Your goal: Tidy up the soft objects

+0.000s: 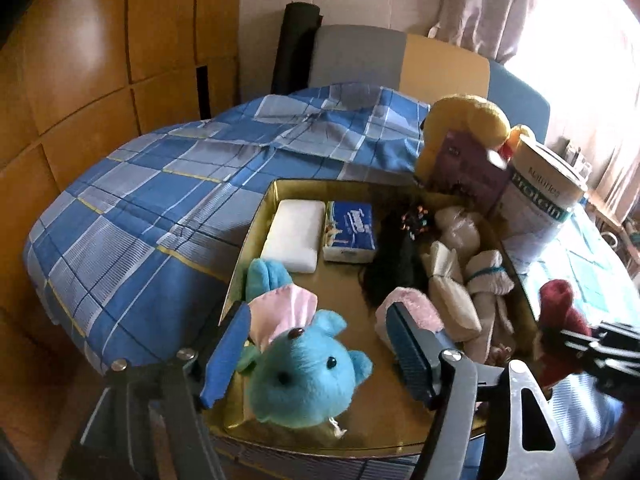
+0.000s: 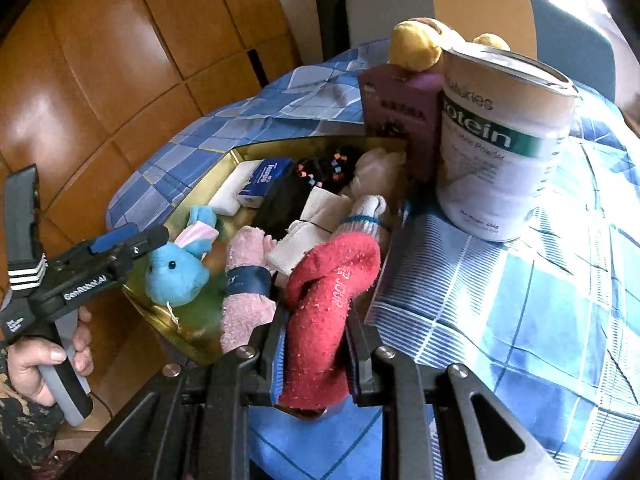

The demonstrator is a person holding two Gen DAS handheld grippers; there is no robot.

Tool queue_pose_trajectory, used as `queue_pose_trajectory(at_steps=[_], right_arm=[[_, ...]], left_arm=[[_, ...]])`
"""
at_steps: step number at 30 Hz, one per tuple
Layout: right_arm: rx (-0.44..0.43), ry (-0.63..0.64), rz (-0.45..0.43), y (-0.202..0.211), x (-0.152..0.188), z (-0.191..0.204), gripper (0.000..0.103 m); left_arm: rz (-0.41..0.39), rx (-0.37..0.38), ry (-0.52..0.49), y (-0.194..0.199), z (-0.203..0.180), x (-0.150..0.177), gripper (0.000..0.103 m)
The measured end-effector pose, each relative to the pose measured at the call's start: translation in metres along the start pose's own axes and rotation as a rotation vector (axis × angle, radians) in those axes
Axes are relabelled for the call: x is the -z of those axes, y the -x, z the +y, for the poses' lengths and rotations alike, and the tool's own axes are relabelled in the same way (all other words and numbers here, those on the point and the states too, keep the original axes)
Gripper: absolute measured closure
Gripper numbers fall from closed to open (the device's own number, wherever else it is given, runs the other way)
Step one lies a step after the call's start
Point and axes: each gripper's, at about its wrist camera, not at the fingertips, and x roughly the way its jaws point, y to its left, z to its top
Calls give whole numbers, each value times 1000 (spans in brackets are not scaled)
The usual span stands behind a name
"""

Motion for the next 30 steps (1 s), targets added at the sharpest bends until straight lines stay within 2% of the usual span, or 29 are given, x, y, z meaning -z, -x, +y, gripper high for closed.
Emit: queue_pose_trajectory(at_steps=[5, 10, 14, 17, 22, 26, 30], right_arm=[[-19, 22, 8, -5, -4, 10, 81], [-74, 30, 29, -10, -6, 23, 81], [-136, 58, 35, -12, -17, 44, 81], [-190, 91, 41, -18, -27, 66, 81], [-256, 142, 70, -31, -33, 100, 81], [-207, 165, 78, -45, -32, 111, 81], [-141, 239, 120, -73, -31, 122, 80]], left_arm=[[-12, 10, 38, 9, 5, -1, 27], [-9, 9, 71, 12, 15, 1, 27], [-36, -22, 134, 23, 37, -2, 22], [-69, -74, 194, 32, 63, -5, 21], [-76, -132, 286, 37, 101, -1, 20], [-62, -146, 303, 35, 110, 7, 20], [-45, -128, 282, 29, 102, 9, 18]])
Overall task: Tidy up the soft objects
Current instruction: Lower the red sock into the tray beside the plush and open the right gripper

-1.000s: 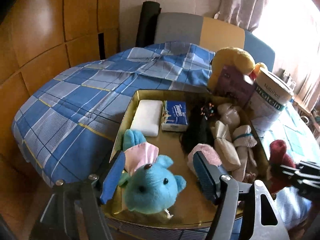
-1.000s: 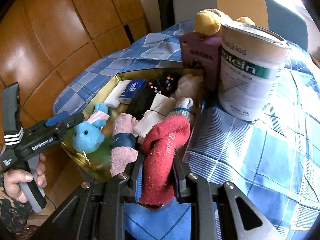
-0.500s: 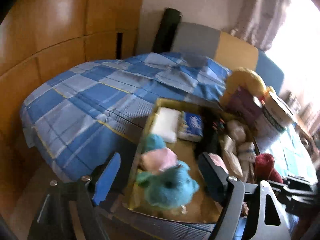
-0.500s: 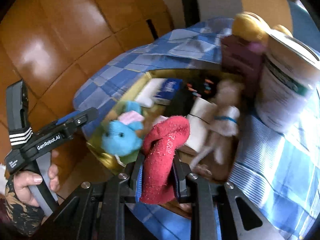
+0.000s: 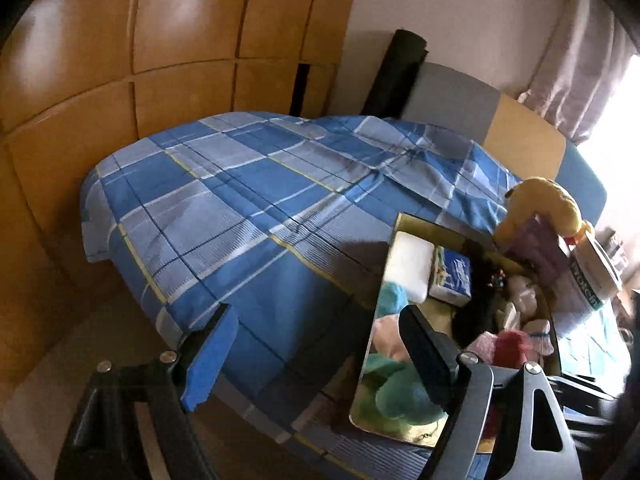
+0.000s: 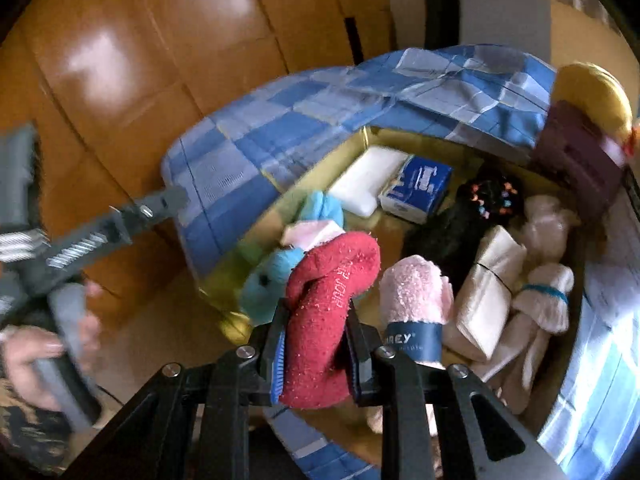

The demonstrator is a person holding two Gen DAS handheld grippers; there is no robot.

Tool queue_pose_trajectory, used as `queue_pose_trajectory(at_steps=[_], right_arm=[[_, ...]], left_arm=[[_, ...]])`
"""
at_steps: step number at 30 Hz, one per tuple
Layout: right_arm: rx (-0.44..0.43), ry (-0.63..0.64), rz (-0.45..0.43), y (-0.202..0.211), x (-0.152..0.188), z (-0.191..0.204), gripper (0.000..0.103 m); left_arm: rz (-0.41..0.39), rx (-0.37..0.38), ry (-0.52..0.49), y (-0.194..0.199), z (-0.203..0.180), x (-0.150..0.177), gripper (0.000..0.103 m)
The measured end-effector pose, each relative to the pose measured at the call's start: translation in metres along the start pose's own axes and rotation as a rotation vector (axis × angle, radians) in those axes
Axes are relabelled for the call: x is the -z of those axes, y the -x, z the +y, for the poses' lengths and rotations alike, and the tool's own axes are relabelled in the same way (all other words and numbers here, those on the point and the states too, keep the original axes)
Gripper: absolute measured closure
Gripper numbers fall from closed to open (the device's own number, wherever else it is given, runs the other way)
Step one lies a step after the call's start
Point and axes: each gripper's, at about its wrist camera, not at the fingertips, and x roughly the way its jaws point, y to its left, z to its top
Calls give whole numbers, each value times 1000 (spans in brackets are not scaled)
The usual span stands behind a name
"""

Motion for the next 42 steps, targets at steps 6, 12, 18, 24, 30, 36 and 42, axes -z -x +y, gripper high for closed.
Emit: queue_pose_trajectory(at_steps=[6, 12, 18, 24, 30, 36, 42], right_arm=[[62, -49, 86, -38, 9, -23, 78], [16, -124, 85, -35, 19, -42, 69], [-8, -164, 53, -16, 21, -44, 67], [58, -189, -49, 20, 27, -48, 67], [87, -188, -29, 5, 30, -57, 67], [66, -232, -3, -4, 36, -65, 67], [92, -220, -45, 12, 37, -60, 67]], left_arm=[[18, 23, -25, -4, -10, 5, 14], [36, 28, -33, -7, -19, 9, 12], [34, 33, -50, -5, -28, 12, 10], [19, 33, -74, -1, -40, 13, 9], [-22, 52, -123, 8, -61, 13, 2], [-35, 55, -149, 13, -75, 13, 0], [-26, 59, -179, 14, -88, 17, 0]])
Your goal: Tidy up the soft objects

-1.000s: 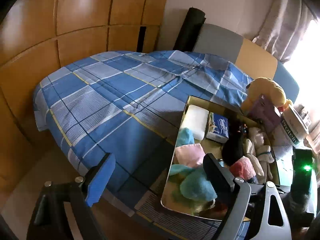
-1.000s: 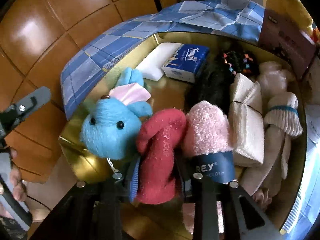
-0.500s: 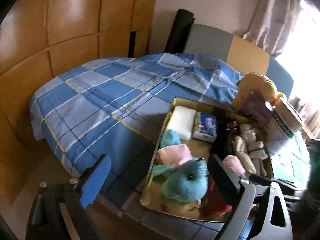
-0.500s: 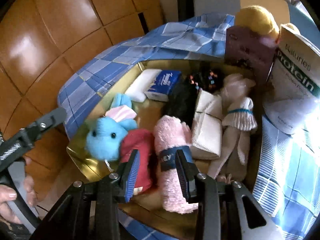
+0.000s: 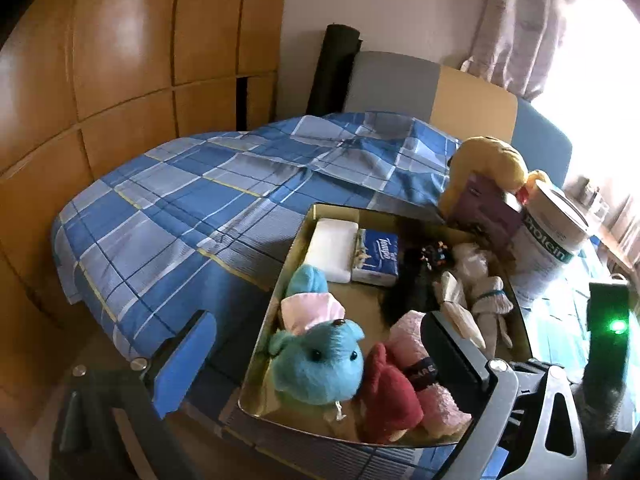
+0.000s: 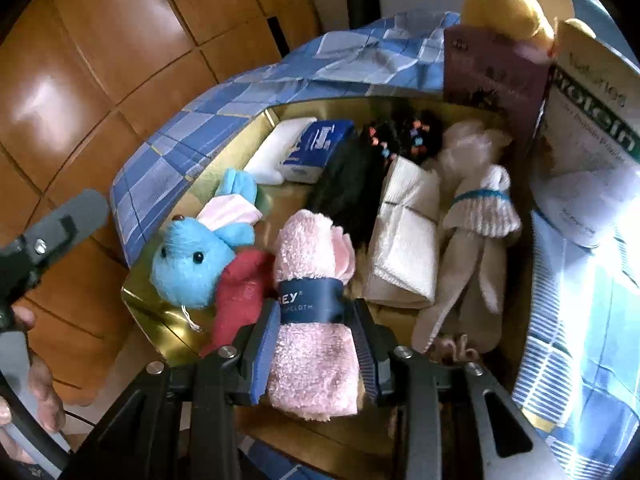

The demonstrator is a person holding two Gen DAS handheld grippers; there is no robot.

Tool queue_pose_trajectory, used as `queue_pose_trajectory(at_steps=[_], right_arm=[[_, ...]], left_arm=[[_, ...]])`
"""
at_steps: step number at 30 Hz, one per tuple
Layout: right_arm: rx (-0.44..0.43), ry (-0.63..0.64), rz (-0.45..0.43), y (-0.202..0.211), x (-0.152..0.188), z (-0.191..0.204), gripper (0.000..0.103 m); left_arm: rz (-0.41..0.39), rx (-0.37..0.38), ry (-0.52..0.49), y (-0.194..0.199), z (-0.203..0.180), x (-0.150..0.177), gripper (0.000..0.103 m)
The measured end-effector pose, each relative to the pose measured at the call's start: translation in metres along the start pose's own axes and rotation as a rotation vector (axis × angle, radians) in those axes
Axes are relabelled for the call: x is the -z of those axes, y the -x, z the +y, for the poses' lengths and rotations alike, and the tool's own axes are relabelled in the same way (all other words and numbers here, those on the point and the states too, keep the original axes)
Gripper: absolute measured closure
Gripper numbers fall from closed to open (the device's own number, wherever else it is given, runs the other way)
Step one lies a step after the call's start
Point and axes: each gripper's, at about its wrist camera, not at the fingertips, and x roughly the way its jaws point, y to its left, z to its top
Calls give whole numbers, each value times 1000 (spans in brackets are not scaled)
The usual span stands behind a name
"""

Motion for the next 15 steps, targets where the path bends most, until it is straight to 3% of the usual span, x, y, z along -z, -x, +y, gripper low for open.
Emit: queue_pose_trajectory(at_steps=[9, 15], right_arm=[[129, -22, -153, 43, 2, -8, 65], [220, -85, -193, 59, 9, -28, 65]], left_arm=[[-8, 6, -40, 7, -22, 4, 0], [-15, 18, -75, 14, -43, 7, 0]])
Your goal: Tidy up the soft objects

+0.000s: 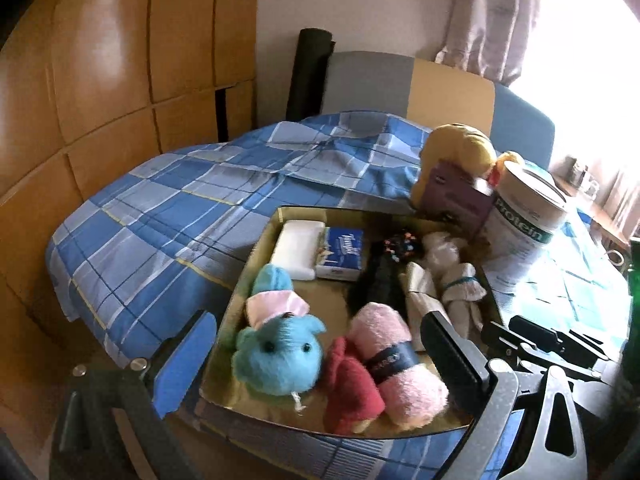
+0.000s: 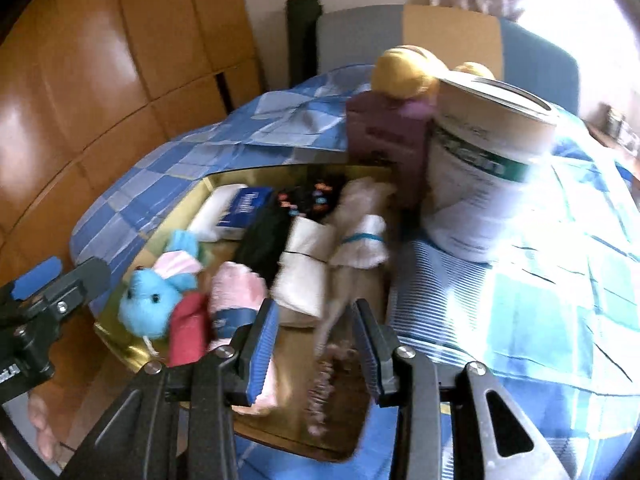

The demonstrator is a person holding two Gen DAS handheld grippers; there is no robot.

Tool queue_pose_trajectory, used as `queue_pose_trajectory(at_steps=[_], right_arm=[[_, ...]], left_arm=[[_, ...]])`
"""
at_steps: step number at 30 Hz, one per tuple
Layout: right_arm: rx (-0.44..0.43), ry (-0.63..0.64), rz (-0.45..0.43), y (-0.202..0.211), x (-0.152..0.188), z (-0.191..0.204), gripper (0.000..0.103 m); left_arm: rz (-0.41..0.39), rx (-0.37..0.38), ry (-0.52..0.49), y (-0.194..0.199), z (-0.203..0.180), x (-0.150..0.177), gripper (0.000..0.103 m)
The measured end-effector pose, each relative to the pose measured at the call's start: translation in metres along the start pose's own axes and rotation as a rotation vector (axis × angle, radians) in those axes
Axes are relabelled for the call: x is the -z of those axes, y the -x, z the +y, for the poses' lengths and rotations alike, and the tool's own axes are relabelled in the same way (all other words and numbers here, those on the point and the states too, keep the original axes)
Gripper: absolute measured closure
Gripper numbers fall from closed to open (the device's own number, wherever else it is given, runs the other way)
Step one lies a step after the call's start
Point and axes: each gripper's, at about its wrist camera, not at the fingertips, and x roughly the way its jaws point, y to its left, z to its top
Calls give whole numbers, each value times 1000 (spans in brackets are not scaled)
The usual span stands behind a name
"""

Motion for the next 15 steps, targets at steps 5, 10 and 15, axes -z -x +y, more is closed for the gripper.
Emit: queue_pose_trajectory(at_steps=[5, 10, 15], right_arm=[[72, -24, -24, 9, 6, -17, 65], [120, -48, -54, 19, 10, -30, 65], [149, -48, -69, 24, 13, -36, 65]], left_arm=[[6, 19, -21, 1, -18, 4, 0], [15, 16, -39, -2, -32, 8, 0], [32, 17, -58, -6, -42, 13, 0]])
